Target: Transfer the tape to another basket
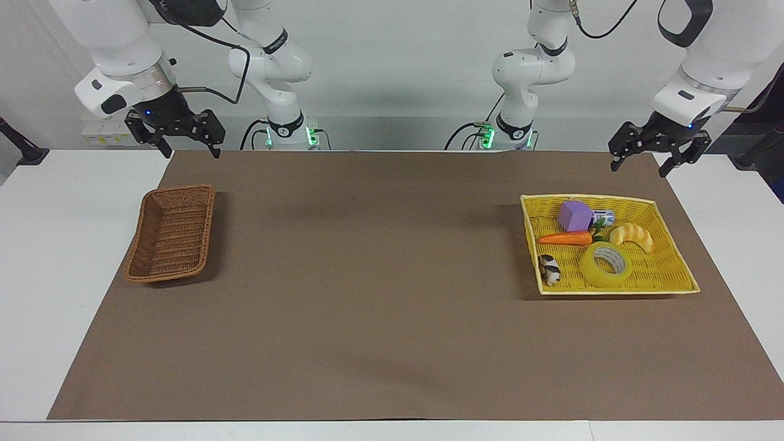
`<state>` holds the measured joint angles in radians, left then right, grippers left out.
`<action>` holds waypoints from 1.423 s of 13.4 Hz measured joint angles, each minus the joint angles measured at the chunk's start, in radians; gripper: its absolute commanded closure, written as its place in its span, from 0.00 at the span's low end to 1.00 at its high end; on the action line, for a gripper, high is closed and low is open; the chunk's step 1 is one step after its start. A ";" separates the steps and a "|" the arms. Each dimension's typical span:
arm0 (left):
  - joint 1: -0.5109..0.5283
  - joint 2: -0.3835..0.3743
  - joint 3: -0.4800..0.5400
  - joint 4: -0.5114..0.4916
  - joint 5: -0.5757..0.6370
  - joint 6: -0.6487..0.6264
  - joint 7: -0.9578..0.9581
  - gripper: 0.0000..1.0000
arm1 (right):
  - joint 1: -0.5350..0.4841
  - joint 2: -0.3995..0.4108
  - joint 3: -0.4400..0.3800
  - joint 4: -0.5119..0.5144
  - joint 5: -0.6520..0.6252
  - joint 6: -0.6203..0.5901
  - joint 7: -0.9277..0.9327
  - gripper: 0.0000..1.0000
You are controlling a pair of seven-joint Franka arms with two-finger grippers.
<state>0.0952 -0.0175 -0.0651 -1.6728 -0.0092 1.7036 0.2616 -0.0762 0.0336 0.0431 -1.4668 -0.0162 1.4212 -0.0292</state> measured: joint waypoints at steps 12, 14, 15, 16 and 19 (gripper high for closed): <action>0.113 0.109 0.004 -0.210 -0.014 0.342 0.113 0.00 | 0.002 -0.004 0.000 -0.005 0.000 0.000 0.000 0.00; 0.130 0.149 0.003 -0.222 -0.022 0.382 0.115 0.00 | 0.002 -0.004 0.000 -0.005 0.000 0.000 0.000 0.00; 0.140 0.167 0.004 -0.229 -0.028 0.411 0.116 0.00 | 0.002 -0.004 -0.001 -0.005 0.000 0.000 0.000 0.00; 0.151 0.182 0.004 -0.237 -0.032 0.436 0.117 0.00 | 0.002 -0.004 -0.001 -0.005 0.000 0.000 0.000 0.00; 0.173 0.234 0.004 -0.256 -0.059 0.512 0.119 0.00 | 0.002 -0.004 -0.001 -0.005 0.000 0.000 0.000 0.00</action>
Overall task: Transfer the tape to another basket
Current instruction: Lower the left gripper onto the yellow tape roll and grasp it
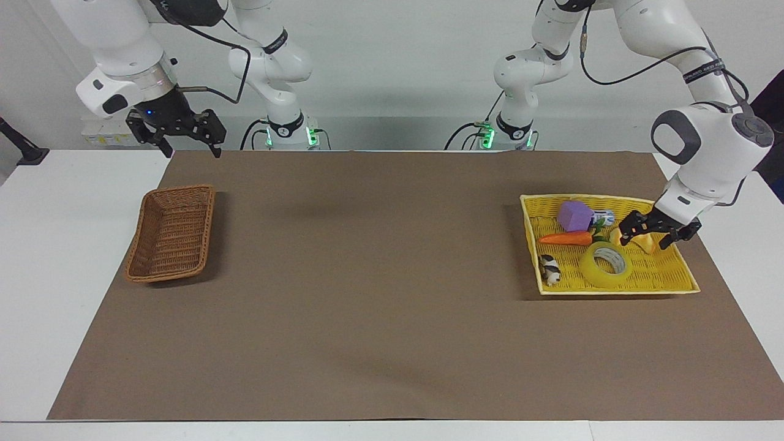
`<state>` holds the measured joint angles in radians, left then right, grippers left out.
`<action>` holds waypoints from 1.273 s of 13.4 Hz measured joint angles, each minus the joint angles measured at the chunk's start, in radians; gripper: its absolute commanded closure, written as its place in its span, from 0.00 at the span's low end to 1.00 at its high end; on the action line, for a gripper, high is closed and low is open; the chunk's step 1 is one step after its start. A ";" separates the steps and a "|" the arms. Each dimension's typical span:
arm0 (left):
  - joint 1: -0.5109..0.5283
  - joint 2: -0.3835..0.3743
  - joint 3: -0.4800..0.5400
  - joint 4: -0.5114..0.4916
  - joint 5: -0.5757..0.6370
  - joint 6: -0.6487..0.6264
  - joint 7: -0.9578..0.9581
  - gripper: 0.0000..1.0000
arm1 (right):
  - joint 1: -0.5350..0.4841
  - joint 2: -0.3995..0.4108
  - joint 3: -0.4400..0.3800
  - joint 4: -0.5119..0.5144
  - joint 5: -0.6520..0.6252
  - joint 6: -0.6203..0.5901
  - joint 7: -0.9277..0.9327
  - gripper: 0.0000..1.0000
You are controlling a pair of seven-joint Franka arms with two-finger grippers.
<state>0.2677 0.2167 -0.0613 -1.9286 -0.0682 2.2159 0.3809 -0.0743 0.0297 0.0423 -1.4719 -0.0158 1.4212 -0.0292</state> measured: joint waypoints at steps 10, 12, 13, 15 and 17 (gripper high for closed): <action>0.001 0.020 -0.008 -0.120 -0.040 0.105 0.000 0.79 | 0.000 -0.001 -0.001 -0.004 0.000 0.000 0.000 0.00; 0.000 0.020 -0.010 -0.121 -0.040 0.106 0.001 1.00 | 0.000 -0.007 -0.001 -0.014 0.002 0.001 0.000 0.00; 0.000 0.020 -0.011 -0.121 -0.039 0.106 0.001 1.00 | 0.000 -0.012 -0.001 -0.025 0.006 0.010 0.000 0.00; -0.001 0.018 -0.012 -0.121 -0.039 0.107 0.002 1.00 | 0.000 -0.027 -0.001 -0.052 0.010 0.030 0.000 0.00; -0.001 0.018 -0.013 -0.118 -0.041 0.112 0.002 1.00 | 0.000 -0.040 -0.001 -0.074 0.010 0.039 0.000 0.00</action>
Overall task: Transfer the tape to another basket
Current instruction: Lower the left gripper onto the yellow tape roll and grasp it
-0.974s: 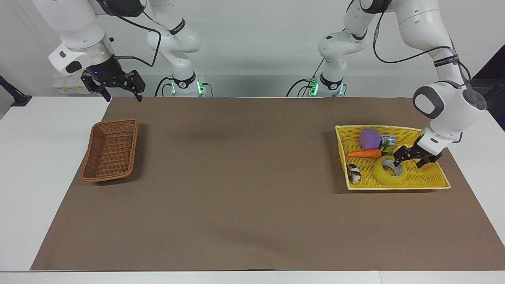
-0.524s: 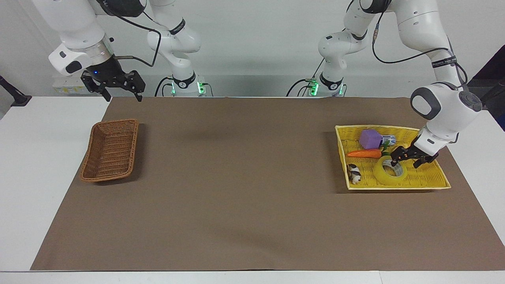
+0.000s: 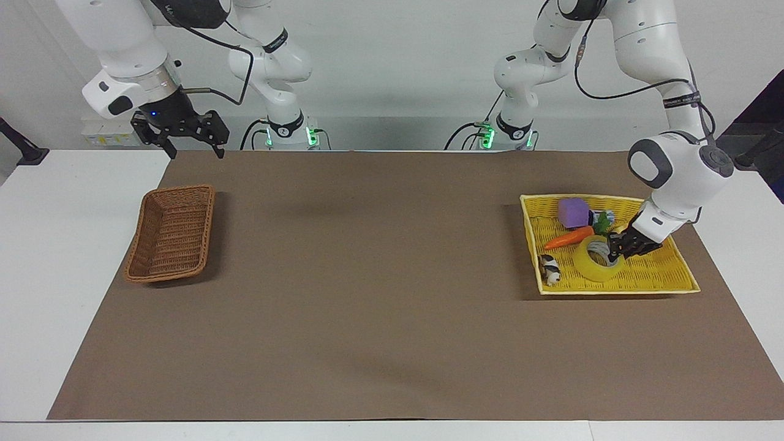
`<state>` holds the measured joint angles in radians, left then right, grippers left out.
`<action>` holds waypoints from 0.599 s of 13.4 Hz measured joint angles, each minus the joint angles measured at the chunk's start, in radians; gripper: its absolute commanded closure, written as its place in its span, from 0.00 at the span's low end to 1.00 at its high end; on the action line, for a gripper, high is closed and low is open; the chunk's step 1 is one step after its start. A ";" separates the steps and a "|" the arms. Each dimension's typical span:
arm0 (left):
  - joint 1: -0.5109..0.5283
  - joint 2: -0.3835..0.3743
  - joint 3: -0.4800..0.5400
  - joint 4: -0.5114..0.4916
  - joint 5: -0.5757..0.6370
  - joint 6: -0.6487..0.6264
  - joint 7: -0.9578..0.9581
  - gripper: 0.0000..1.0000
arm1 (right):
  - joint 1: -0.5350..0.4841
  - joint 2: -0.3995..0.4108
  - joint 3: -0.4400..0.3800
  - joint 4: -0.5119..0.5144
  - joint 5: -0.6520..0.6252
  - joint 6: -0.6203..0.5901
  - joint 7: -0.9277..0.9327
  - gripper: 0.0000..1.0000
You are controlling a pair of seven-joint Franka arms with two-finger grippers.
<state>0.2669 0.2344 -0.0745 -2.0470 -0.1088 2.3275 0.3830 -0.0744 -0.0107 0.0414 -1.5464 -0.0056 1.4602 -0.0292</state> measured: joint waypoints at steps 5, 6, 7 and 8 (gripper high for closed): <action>-0.014 -0.042 -0.015 0.016 0.000 0.005 0.000 1.00 | 0.000 -0.007 0.000 -0.033 0.000 0.009 0.000 0.00; -0.023 -0.056 -0.016 0.017 -0.003 0.004 0.000 1.00 | 0.000 -0.007 0.000 -0.041 0.001 0.016 0.000 0.00; -0.028 -0.071 -0.018 0.017 -0.015 0.000 0.000 1.00 | 0.000 -0.007 0.000 -0.050 0.002 0.026 0.000 0.00; -0.030 -0.087 -0.023 0.017 -0.042 -0.010 0.000 1.00 | 0.000 -0.008 0.000 -0.065 0.005 0.041 0.000 0.00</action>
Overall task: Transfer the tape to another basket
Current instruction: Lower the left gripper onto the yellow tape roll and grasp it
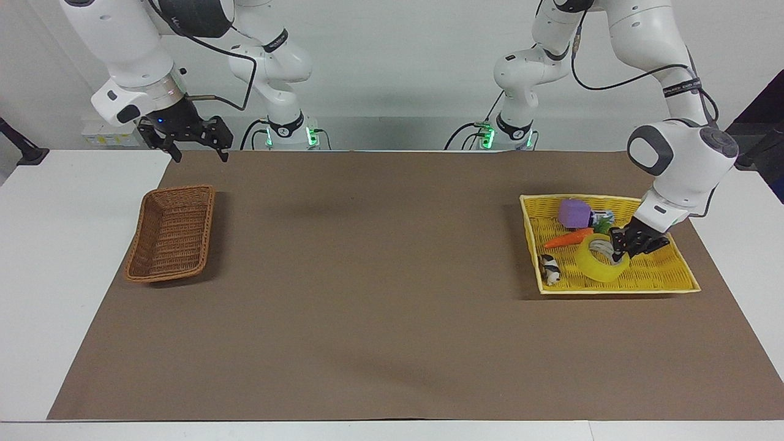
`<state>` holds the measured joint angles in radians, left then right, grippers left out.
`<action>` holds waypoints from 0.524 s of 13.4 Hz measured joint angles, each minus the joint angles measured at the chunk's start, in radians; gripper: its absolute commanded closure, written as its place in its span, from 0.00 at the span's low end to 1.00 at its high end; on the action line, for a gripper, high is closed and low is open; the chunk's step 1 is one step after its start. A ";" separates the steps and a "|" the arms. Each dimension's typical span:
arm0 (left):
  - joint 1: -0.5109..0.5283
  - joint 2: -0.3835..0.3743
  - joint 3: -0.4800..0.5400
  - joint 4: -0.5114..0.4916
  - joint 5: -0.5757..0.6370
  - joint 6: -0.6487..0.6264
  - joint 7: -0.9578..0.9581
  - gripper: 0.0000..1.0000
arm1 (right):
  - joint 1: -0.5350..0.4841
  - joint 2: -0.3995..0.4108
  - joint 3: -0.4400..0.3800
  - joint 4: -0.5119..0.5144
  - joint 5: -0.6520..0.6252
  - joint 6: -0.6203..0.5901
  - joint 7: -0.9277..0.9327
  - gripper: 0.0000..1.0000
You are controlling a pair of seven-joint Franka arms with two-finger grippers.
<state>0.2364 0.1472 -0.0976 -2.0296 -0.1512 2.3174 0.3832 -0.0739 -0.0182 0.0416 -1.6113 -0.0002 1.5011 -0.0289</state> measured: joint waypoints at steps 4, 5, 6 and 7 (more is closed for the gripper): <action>-0.052 -0.079 -0.004 0.001 -0.107 -0.075 0.001 1.00 | 0.000 0.000 0.000 -0.108 0.114 0.098 0.009 0.00; -0.077 -0.092 -0.004 0.000 -0.128 -0.090 -0.003 1.00 | 0.001 0.000 0.000 -0.139 0.151 0.134 0.009 0.00; -0.109 -0.099 -0.005 -0.001 -0.146 -0.097 -0.019 1.00 | 0.004 0.000 0.001 -0.167 0.194 0.177 0.008 0.00; -0.152 -0.100 -0.005 -0.001 -0.153 -0.097 -0.065 1.00 | 0.020 0.000 0.002 -0.194 0.234 0.227 0.008 0.00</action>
<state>0.0846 0.0471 -0.1028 -2.0305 -0.3043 2.2205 0.3177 -0.0538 -0.0178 0.0435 -1.8052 0.2342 1.7277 -0.0204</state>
